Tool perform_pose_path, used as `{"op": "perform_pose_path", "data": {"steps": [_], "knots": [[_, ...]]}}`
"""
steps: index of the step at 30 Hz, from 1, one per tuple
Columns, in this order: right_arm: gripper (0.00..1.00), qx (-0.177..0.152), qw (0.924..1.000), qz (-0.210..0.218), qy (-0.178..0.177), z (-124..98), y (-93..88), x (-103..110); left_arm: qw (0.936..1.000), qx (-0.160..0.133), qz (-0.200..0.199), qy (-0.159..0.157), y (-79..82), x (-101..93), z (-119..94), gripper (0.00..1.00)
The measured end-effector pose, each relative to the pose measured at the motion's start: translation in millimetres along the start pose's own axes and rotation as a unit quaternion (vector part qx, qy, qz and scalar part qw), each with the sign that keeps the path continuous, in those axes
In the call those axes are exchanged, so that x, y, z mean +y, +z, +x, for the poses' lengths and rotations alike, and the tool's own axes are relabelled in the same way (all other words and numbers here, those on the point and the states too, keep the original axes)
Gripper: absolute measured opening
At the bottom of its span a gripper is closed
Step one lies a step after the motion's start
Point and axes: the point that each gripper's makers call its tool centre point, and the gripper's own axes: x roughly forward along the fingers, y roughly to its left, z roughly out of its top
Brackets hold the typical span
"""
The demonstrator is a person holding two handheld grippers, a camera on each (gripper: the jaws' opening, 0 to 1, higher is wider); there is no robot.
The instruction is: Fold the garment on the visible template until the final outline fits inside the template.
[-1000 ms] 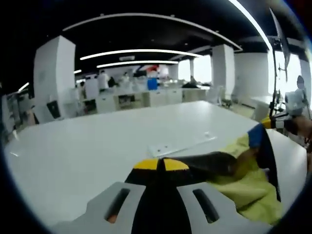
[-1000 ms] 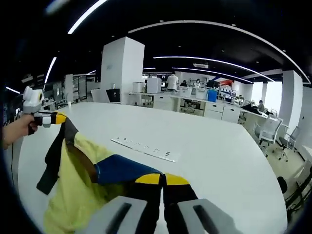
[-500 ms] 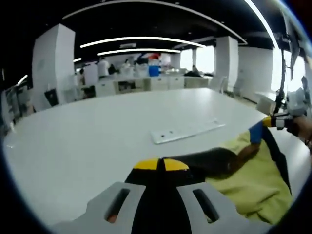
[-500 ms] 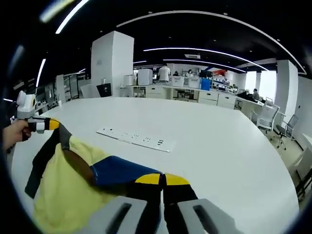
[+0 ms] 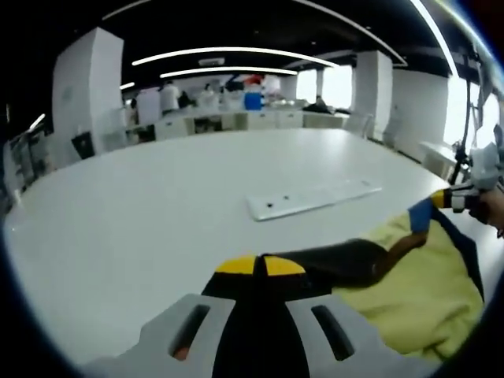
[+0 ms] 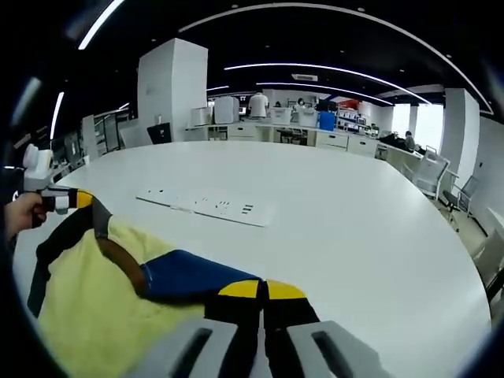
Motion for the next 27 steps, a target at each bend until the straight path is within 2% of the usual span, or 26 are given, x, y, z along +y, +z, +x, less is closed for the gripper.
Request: {"op": "perform_pose_path", "data": {"steps": [4,18,20,21,23,25,27], "knots": [[0.0,0.006,1.0,-0.006,0.0,5,-3.0,0,0.9996,0.014,0.021,0.012,-7.1,2.1,7,0.0],[0.0,0.032,0.9994,-0.017,0.003,13,-15.8,0,0.998,0.037,0.047,0.019,-21.1,4.7,14,0.0],[0.0,0.032,0.9995,0.005,-0.004,12,-16.2,-1,0.9967,0.036,0.056,0.046,-20.2,14.1,12,0.05],[0.0,0.025,0.9988,0.039,-0.015,11,-12.9,-3,0.9972,0.034,0.052,0.043,-19.0,13.4,11,0.1],[0.12,0.003,0.9973,0.072,-0.012,9,-1.8,-2,0.9978,0.026,0.04,0.047,-12.9,16.7,5,0.18],[0.22,0.003,0.998,0.061,-0.014,6,2.0,-2,0.9975,0.021,0.042,0.052,-7.4,19.7,-1,0.23],[0.28,0.0,0.9984,0.054,-0.02,3,5.1,-2,0.9981,0.011,0.036,0.049,-1.2,20.0,-7,0.27]]}}
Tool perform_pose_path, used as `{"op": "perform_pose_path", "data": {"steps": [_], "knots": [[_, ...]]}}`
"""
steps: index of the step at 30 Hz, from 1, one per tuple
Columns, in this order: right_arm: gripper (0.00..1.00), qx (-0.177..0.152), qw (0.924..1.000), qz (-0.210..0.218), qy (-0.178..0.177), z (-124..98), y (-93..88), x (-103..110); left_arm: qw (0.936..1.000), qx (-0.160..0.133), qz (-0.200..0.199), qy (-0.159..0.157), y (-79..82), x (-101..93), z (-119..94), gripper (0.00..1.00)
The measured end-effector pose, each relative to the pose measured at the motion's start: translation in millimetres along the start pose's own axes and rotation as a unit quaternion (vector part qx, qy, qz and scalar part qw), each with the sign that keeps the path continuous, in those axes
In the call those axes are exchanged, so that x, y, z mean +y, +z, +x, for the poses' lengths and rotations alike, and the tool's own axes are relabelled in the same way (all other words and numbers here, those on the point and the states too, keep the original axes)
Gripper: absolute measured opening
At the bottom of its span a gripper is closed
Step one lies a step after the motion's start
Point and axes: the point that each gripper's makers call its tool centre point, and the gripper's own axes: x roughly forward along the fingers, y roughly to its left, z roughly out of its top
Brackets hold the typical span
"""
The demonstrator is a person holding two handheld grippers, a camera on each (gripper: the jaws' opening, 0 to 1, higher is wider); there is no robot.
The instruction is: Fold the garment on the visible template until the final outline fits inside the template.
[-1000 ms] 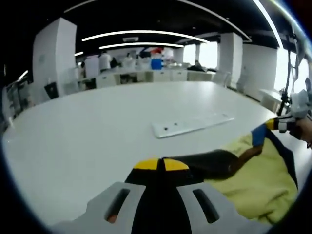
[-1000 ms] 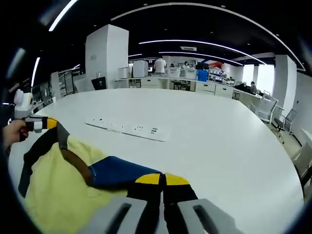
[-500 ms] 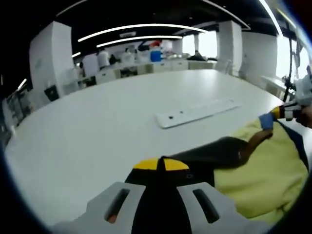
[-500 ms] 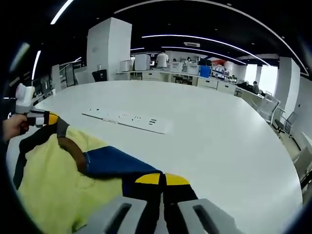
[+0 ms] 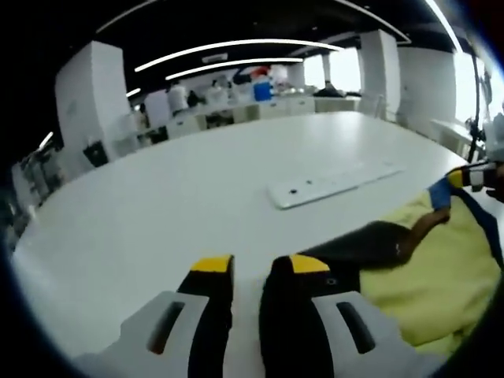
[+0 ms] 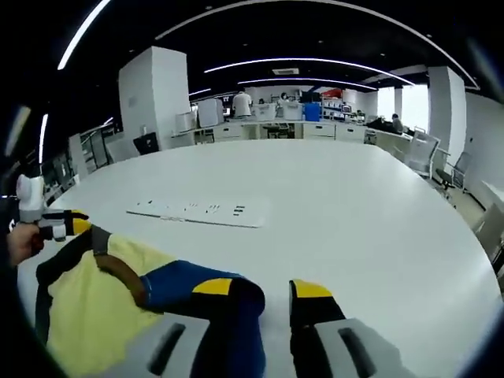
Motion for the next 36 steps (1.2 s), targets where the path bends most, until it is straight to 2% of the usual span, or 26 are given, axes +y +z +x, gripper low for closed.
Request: {"op": "perform_pose_path", "data": {"steps": [6,8,10,16,22,26,29,36], "knots": [[0.37,0.007,0.9998,0.01,0.015,-15,2.7,8,0.9999,-0.013,-0.004,-0.009,11.0,0.0,-22,0.43],[0.39,0.007,0.9998,0.004,0.02,-22,5.0,12,0.999,-0.03,-0.027,-0.022,17.6,-3.9,-30,0.48],[0.4,0.006,0.9997,0.003,0.024,-29,8.4,15,0.9988,-0.031,-0.031,-0.022,18.6,-3.8,-38,0.53],[0.42,0.006,0.9991,0.006,0.041,-47,14.3,27,0.9986,-0.029,-0.022,-0.039,15.9,-17.0,-61,0.54],[0.41,0.022,0.9984,0.003,0.051,-68,6.5,40,0.9975,-0.027,-0.01,-0.064,4.7,-31.7,-86,0.52],[0.41,0.032,0.9979,0.002,0.056,-79,-4.7,50,0.997,-0.022,-0.011,-0.073,-5.2,-36.7,-98,0.51],[0.4,0.038,0.9976,-0.001,0.058,-87,-13.7,53,0.9967,-0.016,0.004,-0.08,-11.2,-40.5,-105,0.5],[0.36,0.043,0.9963,-0.016,0.073,-96,-32.8,58,0.9967,-0.009,0.005,-0.081,-21.3,-38.3,-117,0.47]]}}
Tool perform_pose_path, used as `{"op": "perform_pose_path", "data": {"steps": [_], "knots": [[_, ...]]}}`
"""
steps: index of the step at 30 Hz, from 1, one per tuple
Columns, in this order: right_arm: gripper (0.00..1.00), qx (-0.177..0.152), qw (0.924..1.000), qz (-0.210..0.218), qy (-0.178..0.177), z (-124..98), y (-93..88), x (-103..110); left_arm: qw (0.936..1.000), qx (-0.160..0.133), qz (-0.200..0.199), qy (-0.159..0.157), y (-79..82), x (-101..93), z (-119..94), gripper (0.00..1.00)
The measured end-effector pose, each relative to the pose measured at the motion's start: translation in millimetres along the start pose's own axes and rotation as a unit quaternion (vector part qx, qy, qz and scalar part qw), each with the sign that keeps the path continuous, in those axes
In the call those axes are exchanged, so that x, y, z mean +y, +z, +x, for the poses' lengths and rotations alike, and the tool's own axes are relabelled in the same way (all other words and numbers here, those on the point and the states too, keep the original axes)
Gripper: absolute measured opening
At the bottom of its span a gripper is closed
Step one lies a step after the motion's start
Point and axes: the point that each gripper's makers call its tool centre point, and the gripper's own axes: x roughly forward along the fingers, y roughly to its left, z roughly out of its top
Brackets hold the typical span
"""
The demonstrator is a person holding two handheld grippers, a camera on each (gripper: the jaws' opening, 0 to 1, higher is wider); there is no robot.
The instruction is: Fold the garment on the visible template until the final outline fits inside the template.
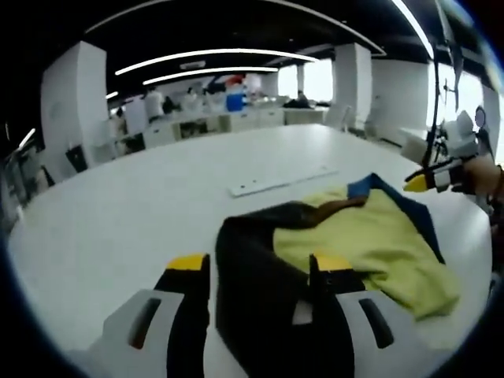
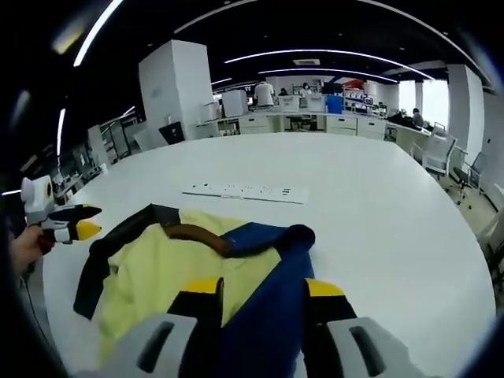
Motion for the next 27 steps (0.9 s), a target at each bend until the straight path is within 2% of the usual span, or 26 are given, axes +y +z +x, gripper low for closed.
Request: {"op": "perform_pose_path", "data": {"steps": [10,15,16,20,27], "knots": [[0.31,0.01,0.9999,-0.007,0.012,-7,-22.5,16,0.9994,0.028,0.021,-0.01,-20.9,-15.7,-2,0.41],[0.24,0.008,0.9999,-0.005,0.014,-11,-27.7,23,0.9978,0.04,0.053,0.006,-33.1,-14.8,-1,0.36],[0.22,0.01,0.9998,-0.002,0.016,-12,-29.6,25,0.9976,0.047,0.05,0.007,-38.0,-14.3,-1,0.35],[0.2,0.012,0.9997,-0.006,0.019,-14,-33.8,31,0.9981,0.045,0.041,0.007,-44.8,-13.5,-2,0.29],[0.16,0.02,0.9996,-0.005,0.021,-12,-42.1,36,0.9981,0.051,0.034,0.011,-50.2,-13.2,-2,0.2]]}}
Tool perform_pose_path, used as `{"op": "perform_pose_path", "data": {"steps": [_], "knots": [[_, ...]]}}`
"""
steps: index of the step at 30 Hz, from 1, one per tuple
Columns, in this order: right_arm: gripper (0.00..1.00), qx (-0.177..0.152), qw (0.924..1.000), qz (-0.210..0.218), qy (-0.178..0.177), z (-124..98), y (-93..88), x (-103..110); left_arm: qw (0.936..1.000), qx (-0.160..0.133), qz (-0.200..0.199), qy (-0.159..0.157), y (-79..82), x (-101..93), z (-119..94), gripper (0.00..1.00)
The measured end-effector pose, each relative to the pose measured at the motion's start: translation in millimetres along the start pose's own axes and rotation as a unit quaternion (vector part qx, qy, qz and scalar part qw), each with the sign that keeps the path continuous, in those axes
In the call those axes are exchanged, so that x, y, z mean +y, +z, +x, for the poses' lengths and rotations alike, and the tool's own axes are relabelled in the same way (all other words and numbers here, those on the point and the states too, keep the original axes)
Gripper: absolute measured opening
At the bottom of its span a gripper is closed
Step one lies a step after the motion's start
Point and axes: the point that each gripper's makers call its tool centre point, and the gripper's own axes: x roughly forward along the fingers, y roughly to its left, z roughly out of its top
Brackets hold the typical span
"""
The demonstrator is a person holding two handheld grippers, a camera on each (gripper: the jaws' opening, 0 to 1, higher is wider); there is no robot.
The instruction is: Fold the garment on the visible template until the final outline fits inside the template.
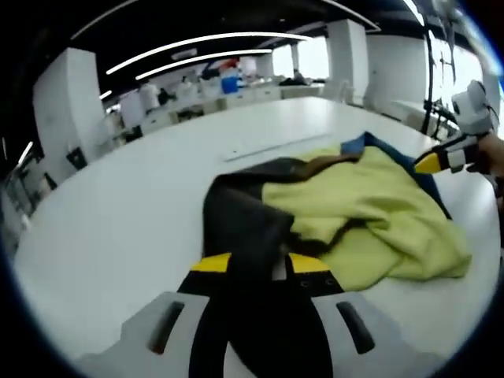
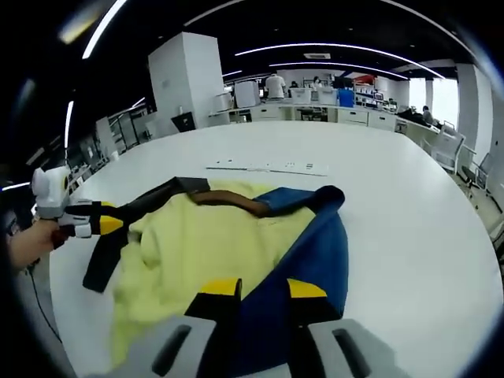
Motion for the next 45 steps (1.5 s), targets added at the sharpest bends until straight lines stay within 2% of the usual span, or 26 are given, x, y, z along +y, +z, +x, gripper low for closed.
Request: {"op": "perform_pose_path", "data": {"steps": [6,9,13,18,28,34,45], "knots": [[0.06,0.009,0.9999,-0.001,0.01,3,-6.3,7,0.9999,0.003,-0.007,-0.007,-3.7,-2.0,1,0.09],[0.0,0.013,0.9999,-0.004,0.009,3,-8.2,7,1.0,0.008,-0.001,-0.005,-6.0,-1.3,1,0.06],[0.0,0.014,0.9998,-0.012,0.001,2,-9.1,2,0.9998,0.011,-0.017,-0.001,-9.3,1.0,0,0.0],[0.0,0.011,0.9997,-0.019,-0.009,-2,-8.0,-4,0.9996,0.008,-0.024,0.011,-10.3,7.3,-4,0.0],[0.0,-0.008,0.9994,-0.02,-0.026,-16,5.3,-19,0.9986,0.015,-0.017,0.048,-14.5,35.2,-9,0.0],[0.0,-0.022,0.9989,-0.001,-0.04,-27,15.9,-38,0.9978,0.025,-0.017,0.059,-19.5,46.7,-6,0.0],[0.0,-0.028,0.997,0.02,-0.069,-39,21.1,-68,0.996,0.038,-0.027,0.076,-25.0,68.5,2,0.0]]}}
